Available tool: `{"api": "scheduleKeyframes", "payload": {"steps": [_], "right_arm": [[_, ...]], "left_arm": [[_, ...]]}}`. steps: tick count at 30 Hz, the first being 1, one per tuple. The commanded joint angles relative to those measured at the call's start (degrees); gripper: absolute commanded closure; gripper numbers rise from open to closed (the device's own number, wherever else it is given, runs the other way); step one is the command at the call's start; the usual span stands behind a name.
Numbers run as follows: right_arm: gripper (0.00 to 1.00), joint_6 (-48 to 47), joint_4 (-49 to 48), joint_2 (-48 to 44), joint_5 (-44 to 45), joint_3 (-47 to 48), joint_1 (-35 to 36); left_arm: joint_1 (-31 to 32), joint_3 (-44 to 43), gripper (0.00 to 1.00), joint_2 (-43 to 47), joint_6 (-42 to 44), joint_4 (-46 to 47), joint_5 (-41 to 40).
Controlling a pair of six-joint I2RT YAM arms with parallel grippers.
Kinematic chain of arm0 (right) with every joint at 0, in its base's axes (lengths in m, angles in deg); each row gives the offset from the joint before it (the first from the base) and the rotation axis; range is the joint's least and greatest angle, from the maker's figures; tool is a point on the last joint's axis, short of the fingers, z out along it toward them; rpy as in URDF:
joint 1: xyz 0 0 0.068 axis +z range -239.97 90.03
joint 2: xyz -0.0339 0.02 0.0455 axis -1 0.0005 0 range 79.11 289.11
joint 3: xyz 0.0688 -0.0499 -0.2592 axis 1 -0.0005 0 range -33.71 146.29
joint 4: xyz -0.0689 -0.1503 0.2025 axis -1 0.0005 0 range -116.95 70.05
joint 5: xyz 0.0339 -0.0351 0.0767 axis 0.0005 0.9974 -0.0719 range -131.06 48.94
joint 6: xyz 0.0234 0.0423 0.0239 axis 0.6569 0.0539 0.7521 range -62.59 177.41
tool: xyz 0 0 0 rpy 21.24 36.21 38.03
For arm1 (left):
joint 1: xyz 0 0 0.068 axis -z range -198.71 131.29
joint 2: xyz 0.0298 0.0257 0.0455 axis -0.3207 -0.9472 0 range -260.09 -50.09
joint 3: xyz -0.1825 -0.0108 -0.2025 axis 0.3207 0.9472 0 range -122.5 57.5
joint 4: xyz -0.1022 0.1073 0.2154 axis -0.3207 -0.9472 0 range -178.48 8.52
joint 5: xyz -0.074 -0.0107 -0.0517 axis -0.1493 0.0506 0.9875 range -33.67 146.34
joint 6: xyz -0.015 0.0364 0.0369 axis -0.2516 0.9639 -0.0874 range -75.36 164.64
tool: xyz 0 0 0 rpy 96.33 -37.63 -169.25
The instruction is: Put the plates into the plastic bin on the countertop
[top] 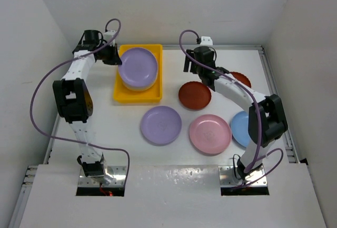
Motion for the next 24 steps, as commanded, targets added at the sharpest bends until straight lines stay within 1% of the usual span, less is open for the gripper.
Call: {"api": "scheduleKeyframes", "payload": {"steps": [1, 2, 4, 6, 12, 15, 16, 18, 19, 22, 24], "right_arm": [[0.26, -0.27, 1.09, -3.43, 1.49, -0.49, -0.51], [0.26, -0.44, 1.44, -3.43, 1.66, -0.75, -0.42], [0.26, -0.44, 2.06, -3.61, 1.93, -0.93, -0.51], [0.26, -0.18, 2.85, -3.61, 2.1, -0.67, -0.51], [0.26, -0.97, 3.64, -3.7, 2.45, -0.32, -0.42], [0.26, -0.62, 4.26, -3.52, 2.28, 0.03, -0.51], [0.26, -0.8, 4.35, -3.35, 2.19, 0.12, -0.51], [0.25, -0.8, 4.96, -3.08, 2.19, 0.56, -0.42], [0.25, -0.8, 5.22, -3.0, 1.93, 0.91, -0.33], [0.25, -0.71, 5.84, -2.99, 2.01, 0.83, -0.33], [0.25, -0.71, 5.93, -3.43, 2.01, 0.74, -0.34]], "left_arm": [[0.05, -6.97, 1.0, -4.31, -12.11, 9.5, -4.25], [0.05, -8.03, 1.0, -5.55, -12.81, 9.51, -4.26], [0.58, -9.62, 1.0, -7.49, -12.82, 9.51, -6.97], [1.1, -9.63, 1.0, -8.81, -12.82, 9.51, -8.82], [2.24, -6.3, 1.0, -9.34, -11.32, 8.81, -8.82], [2.25, -4.62, 0.9, -8.81, -10.8, 7.58, -8.3], [2.77, -4.62, 0.85, -8.81, -10.27, 6.71, -8.3], [2.77, -4.62, 0.8, -9.34, -9.57, 6.17, -10.13], [2.77, -4.62, 0.74, -9.34, -8.96, 5.3, -10.84], [3.3, -5.14, 0.67, -9.34, -7.46, 3.8, -13.39], [3.3, -5.67, 0.56, -9.34, -6.59, 3.09, -14.62]]}}
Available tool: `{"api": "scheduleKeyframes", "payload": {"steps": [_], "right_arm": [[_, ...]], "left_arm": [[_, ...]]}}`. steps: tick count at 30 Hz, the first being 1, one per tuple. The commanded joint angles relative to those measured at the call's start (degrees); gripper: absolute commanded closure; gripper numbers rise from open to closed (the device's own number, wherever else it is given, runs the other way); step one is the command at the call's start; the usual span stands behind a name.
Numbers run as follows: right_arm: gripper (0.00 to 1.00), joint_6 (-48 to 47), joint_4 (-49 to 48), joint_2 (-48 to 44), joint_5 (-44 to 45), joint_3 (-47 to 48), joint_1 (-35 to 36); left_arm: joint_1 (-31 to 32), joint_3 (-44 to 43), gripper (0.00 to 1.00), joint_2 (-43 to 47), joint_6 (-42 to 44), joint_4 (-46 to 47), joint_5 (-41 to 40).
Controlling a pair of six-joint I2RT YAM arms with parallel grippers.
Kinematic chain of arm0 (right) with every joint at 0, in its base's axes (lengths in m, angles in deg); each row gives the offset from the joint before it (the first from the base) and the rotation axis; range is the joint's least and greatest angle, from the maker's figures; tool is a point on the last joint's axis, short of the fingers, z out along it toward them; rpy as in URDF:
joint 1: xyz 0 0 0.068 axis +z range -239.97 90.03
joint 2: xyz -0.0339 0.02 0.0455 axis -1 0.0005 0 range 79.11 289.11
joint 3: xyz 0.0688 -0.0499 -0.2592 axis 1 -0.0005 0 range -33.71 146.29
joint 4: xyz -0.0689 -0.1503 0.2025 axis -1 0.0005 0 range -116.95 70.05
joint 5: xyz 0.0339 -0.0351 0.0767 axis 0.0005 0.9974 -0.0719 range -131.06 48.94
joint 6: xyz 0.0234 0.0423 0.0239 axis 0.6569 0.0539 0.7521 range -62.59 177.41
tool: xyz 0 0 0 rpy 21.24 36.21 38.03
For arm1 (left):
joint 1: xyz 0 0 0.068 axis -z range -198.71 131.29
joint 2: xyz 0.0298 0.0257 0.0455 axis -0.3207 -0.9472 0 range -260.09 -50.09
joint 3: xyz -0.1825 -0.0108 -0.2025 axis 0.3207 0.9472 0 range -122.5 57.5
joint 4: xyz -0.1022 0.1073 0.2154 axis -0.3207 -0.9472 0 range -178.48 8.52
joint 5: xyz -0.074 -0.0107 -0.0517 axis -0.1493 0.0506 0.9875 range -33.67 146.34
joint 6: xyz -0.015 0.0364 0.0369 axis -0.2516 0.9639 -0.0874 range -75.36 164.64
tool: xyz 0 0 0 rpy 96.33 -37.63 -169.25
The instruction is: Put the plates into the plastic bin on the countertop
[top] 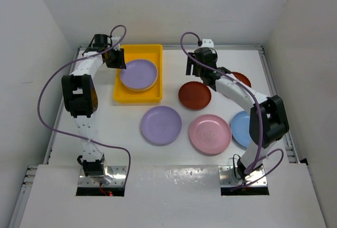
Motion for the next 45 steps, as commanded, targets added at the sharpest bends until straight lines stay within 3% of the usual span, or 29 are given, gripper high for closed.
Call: {"api": "scheduleKeyframes", "payload": {"steps": [1, 3, 7, 11, 14, 19, 22, 29, 33, 35, 40, 44, 45], "right_arm": [[0.25, -0.69, -0.26, -2.17, 1.03, 0.89, -0.14], [0.25, -0.95, -0.08, -2.52, 0.94, 0.63, -0.23], [0.23, -10.22, 3.25, -2.52, -4.93, 0.19, 2.14], [0.25, -14.39, 11.49, -2.87, -17.9, -2.18, 5.22], [0.29, -12.57, 14.58, -3.13, -24.42, -7.08, 8.2], [0.29, -8.43, 13.29, -1.29, -24.81, -12.55, 12.33], [0.34, -7.11, 12.4, 1.95, -24.54, -13.09, 13.74], [0.62, -6.14, 10.65, 5.22, -28.94, -14.66, 13.66], [0.83, -6.58, 9.94, 4.77, -28.67, -16.6, 13.14], [1.0, -7.54, 11.52, 4.6, -29.72, -16.25, 12.7], [1.0, -16.21, 15.64, -2.31, -35.78, -15.37, 13.05], [1.0, -23.88, 24.07, -5.68, -45.44, -10.02, 13.05], [1.0, -24.59, 26.09, -5.77, -46.33, -4.79, 12.87]], "left_arm": [[0.68, -1.08, 0.51, 0.8, 2.58, -1.73, -3.17], [1.29, -1.7, 0.43, 1.33, 4.07, -2.35, -3.18], [2.52, -1.7, 0.42, 1.94, 6.09, -2.35, -5.28], [3.23, -2.31, 0.42, 2.64, 6.1, -2.88, -6.61], [3.23, -2.93, 0.42, 4.22, 6.1, -3.41, -7.13], [2.61, -2.93, 0.42, 8.26, 6.1, -3.41, -7.13], [1.48, -2.31, 0.42, 10.9, 5.58, -3.41, -7.13], [0.41, 1.02, 0.41, 16.26, 6.62, -3.94, -8.28], [0.41, 3.31, 0.41, 17.58, 6.63, -3.94, -9.59], [-0.19, 3.31, 0.41, 17.59, 6.63, -3.94, -10.12], [-0.73, 3.84, 0.41, 17.59, 6.63, -3.94, -10.12], [-1.87, 2.44, 0.41, 17.59, 6.63, -3.94, -10.65], [-1.87, 2.43, 0.41, 17.59, 6.63, -3.94, -10.65]]}}
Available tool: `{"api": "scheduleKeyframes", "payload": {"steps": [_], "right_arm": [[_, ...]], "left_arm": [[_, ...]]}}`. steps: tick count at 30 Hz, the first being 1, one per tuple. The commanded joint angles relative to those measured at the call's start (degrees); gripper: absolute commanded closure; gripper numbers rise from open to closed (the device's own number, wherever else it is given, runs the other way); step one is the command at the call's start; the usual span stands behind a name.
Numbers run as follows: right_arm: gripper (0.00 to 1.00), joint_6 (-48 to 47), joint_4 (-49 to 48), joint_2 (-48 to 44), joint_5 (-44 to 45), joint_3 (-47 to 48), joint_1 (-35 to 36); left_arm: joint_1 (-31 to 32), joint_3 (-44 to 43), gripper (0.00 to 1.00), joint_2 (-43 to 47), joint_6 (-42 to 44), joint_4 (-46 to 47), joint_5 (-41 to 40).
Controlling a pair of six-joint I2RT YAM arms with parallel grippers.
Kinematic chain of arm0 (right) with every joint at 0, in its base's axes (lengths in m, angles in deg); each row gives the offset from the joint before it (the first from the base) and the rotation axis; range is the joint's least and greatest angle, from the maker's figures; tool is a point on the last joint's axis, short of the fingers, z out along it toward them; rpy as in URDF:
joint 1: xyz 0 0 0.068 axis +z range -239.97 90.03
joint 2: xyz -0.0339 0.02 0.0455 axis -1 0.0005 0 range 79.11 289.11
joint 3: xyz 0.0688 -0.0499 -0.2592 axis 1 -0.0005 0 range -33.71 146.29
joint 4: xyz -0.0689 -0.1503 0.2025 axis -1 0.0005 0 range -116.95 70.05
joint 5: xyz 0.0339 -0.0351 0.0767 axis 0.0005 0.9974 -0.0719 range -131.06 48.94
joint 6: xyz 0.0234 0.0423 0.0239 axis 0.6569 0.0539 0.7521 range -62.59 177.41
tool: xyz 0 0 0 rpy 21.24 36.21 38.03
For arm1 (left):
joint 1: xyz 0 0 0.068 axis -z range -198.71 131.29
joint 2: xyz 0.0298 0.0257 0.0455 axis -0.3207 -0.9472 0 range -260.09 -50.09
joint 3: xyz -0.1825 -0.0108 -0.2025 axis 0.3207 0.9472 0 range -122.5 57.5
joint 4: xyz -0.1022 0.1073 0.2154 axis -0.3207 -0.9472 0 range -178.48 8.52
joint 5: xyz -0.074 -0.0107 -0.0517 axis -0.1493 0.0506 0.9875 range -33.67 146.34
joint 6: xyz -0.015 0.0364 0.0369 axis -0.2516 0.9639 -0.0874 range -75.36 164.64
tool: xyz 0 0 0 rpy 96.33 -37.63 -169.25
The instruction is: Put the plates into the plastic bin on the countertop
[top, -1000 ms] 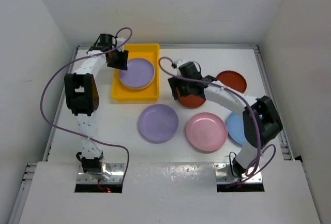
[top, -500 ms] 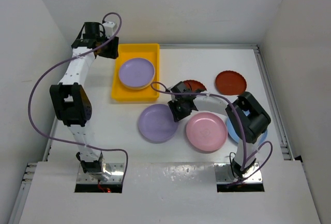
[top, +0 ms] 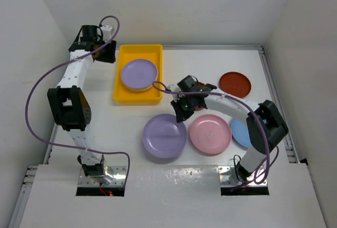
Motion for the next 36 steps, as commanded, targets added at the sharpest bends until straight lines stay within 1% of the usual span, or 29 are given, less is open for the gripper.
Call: {"api": "scheduleKeyframes", "payload": {"steps": [1, 2, 3, 4, 5, 6, 7, 8, 9, 10, 11, 12, 13, 14, 15, 16, 18, 21, 22, 23, 27, 32, 36], "right_arm": [[1.0, -7.2, 5.85, -3.02, -8.9, 10.01, -0.35], [1.0, -7.2, 6.12, -2.67, -11.43, 13.59, -0.53], [1.0, -5.2, 5.51, -1.79, -13.63, 16.76, -1.05], [1.0, -3.96, 4.72, -1.17, -14.09, 19.4, -1.67], [1.0, 0.58, 0.8, 1.18, -14.27, 20.65, -2.2], [1.0, 2.36, -0.2, 2.42, -13.48, 23.27, -2.46], [1.0, 4.21, -1.52, 3.74, -11.39, 26.78, -3.07], [1.0, 7.62, -2.92, 8.97, -9.98, 29.08, -3.78], [1.0, 11.4, -2.76, 10.94, -4.48, 37.02, -4.13], [1.0, 15.18, -2.06, 12.87, -2.08, 40.05, -4.57], [1.0, 16.95, -1.53, 19.33, 0.3, 42.96, -5.01], [1.0, 20.02, -0.75, 21.22, 6.15, 48.21, -5.19], [1.0, 23.62, -0.82, 24.72, 7.78, 52.61, -5.8], [1.0, 25.39, -1.09, 27.8, 9.01, 54.39, -6.07], [1.0, 26.72, -3.35, 30.18, 10.59, 57.02, -6.24], [1.0, 30.12, -4.33, 30.99, 12.52, 58.61, -6.33], [1.0, 32.69, -7.13, 34.67, 15.24, 60.03, -6.24], [1.0, 37.78, -16.52, 36.0, 17.2, 58.81, -5.98], [1.0, 37.8, -16.56, 36.71, 17.2, 58.81, -5.98], [1.0, 39.54, -18.73, 37.41, 17.81, 60.37, -5.72], [1.0, 40.26, -18.84, 42.16, 18.34, 64.69, -5.02], [1.0, 39.47, -18.41, 41.9, 22.73, 59.79, -4.22], [1.0, 39.3, -17.0, 42.51, 24.22, 59.77, -4.22]], "left_arm": [[-1.65, -2.04, 0.41, 1.07, 0.31, 0.76, -0.66], [-1.65, -2.05, 0.41, 1.06, 0.31, 0.76, -0.66], [-2.18, -2.05, 0.41, 1.06, 0.31, 0.76, -0.66], [-2.18, -2.05, 0.41, 1.06, 0.31, 0.76, -1.18], [-2.7, -2.05, 0.41, 1.06, 0.31, 0.76, -1.19], [-2.71, -2.05, 0.41, 1.06, 0.31, 0.76, -1.8], [-2.71, -2.05, 0.41, 1.58, 0.31, 0.76, -1.8], [-3.41, -2.05, 0.41, 1.59, 0.31, 0.76, -2.32], [-4.11, -2.05, 0.41, 1.59, 0.31, 0.76, -2.94], [-4.12, -2.05, 0.41, 2.11, -0.21, 0.76, -2.94], [-4.81, -1.44, 0.41, 2.12, -0.21, 0.76, -2.95], [-4.82, -0.83, 0.41, 2.72, -0.21, 0.76, -3.47], [-5.43, -0.82, 0.41, 2.73, -0.21, 0.76, -3.47], [-5.43, -0.12, 0.41, 3.25, -0.21, 0.76, -3.99], [-5.43, 0.67, 0.41, 3.26, 0.39, 0.76, -4.0], [-5.43, 0.67, 0.41, 3.95, 0.4, 0.76, -4.0], [-5.96, 2.16, 0.41, 3.96, 0.4, 0.76, -4.0], [-5.96, 2.7, 0.41, 3.96, 0.4, 0.76, -3.48], [-5.96, 2.7, 0.41, 3.96, 0.4, 0.76, -3.47], [-5.96, 2.7, 0.41, 3.96, 0.4, 0.76, -3.47], [-5.96, 2.7, 0.41, 3.96, 0.4, 0.76, -2.95], [-5.96, 3.22, 0.41, 3.96, 0.93, 0.76, -2.95], [-5.96, 3.22, 0.41, 3.96, 0.41, 0.76, -2.34]]}}
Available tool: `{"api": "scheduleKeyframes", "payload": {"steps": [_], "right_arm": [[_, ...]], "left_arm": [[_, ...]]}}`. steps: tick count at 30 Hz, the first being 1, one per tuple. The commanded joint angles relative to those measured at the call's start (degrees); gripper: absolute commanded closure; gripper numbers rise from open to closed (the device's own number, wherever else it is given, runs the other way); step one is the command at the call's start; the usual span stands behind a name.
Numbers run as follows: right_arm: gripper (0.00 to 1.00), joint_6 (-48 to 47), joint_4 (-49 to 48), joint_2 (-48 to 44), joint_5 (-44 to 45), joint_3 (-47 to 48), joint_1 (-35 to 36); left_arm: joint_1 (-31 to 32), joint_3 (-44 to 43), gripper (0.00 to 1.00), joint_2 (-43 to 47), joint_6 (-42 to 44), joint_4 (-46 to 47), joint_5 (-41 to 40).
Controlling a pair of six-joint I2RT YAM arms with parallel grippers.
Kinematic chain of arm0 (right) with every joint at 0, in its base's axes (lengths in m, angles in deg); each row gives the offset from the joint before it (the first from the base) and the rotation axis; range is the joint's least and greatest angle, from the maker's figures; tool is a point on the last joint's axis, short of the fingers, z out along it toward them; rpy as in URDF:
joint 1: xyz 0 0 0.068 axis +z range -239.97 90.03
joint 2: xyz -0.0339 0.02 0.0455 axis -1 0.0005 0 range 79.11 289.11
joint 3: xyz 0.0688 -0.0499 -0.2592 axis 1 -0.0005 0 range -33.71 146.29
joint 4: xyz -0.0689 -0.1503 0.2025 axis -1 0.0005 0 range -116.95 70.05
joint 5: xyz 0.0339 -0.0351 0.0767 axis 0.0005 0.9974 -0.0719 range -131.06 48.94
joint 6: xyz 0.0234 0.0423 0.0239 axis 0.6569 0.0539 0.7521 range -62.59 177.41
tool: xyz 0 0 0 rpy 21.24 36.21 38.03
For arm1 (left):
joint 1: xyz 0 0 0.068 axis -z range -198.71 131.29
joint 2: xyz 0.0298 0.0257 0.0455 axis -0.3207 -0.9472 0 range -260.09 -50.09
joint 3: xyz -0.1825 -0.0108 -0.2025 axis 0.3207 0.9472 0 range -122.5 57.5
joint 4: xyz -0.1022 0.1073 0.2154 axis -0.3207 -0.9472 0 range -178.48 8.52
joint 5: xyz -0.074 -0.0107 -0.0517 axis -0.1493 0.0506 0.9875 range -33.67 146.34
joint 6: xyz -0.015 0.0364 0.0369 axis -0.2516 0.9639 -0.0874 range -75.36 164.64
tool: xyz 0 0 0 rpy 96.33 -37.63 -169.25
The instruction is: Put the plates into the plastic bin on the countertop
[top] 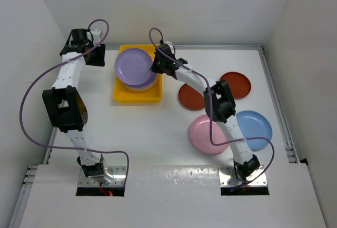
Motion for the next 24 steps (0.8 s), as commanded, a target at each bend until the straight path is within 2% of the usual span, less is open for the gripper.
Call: {"api": "scheduleKeyframes", "payload": {"steps": [1, 6, 10, 12, 14, 20, 23, 24], "right_arm": [[1.0, 1.16, -2.33, -0.9, 2.81, 0.32, 0.06], [0.86, -0.07, -0.93, -0.54, 2.81, 1.12, 0.67], [0.78, -2.7, -2.5, -2.38, 4.56, -2.21, 1.12], [0.68, -3.67, -2.77, -3.09, 5.27, -2.23, 1.55], [0.65, -5.69, -2.77, -3.79, 5.71, -2.05, 1.73], [0.46, -10.79, -3.04, -7.04, 7.73, -3.9, 2.7], [0.29, -13.94, -0.06, -12.38, 7.56, -4.85, 2.35], [0.15, -16.4, 0.56, -15.97, 4.42, -8.08, 2.0]], "left_arm": [[-0.32, 0.21, 0.41, 3.22, 0.03, 1.0, 1.01], [-0.32, 0.21, 0.41, 2.69, 0.03, 1.0, 1.01], [-0.32, 0.21, 0.41, 2.69, 0.03, 1.0, 1.01], [-0.32, 0.21, 0.41, 2.69, 0.03, 1.0, 1.01], [-0.32, 0.21, 0.41, 2.69, 0.03, 1.0, 1.01], [-0.32, -0.32, 0.41, 2.69, 0.03, 1.0, 1.01], [-0.32, -0.32, 0.41, 2.69, 0.03, 1.0, 1.01], [-0.32, -0.32, 0.41, 2.69, 0.03, 1.0, 1.01]]}}
